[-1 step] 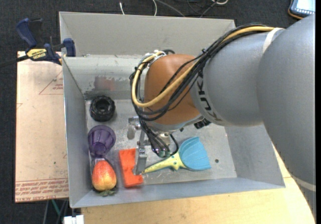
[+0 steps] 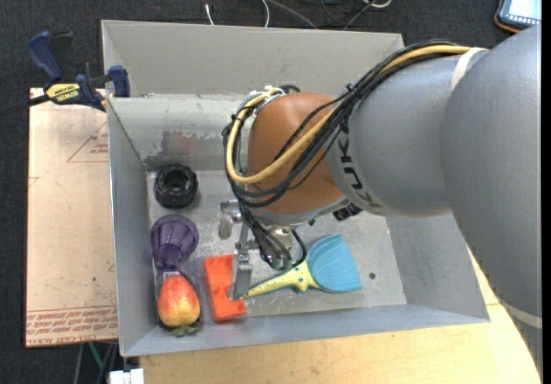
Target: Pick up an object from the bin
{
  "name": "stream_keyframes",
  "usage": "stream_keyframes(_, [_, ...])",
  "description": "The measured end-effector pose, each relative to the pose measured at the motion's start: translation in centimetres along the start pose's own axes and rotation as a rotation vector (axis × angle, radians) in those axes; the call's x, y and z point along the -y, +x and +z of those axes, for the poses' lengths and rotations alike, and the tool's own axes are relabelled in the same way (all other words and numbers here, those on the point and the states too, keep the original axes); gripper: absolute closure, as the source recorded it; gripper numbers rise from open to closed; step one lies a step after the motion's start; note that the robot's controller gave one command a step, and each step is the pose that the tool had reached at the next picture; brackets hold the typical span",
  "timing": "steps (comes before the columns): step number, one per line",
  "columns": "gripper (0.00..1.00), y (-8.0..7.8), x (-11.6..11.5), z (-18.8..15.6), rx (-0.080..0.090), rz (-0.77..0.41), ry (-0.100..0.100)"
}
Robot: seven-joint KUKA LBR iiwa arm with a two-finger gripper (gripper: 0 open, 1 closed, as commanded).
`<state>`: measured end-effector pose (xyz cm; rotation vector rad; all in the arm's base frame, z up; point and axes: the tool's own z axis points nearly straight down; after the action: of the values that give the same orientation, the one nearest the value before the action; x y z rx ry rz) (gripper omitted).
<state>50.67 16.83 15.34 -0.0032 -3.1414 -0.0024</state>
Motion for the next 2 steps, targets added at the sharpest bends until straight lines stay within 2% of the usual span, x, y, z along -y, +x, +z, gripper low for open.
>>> stream_keyframes(1, [0.0,2.6,-3.9,6.4,0.001,-0.068,-0.002])
stream_keyframes(2, [0.0,-0.1,-6.4,7.2,0.0,-0.175,0.024])
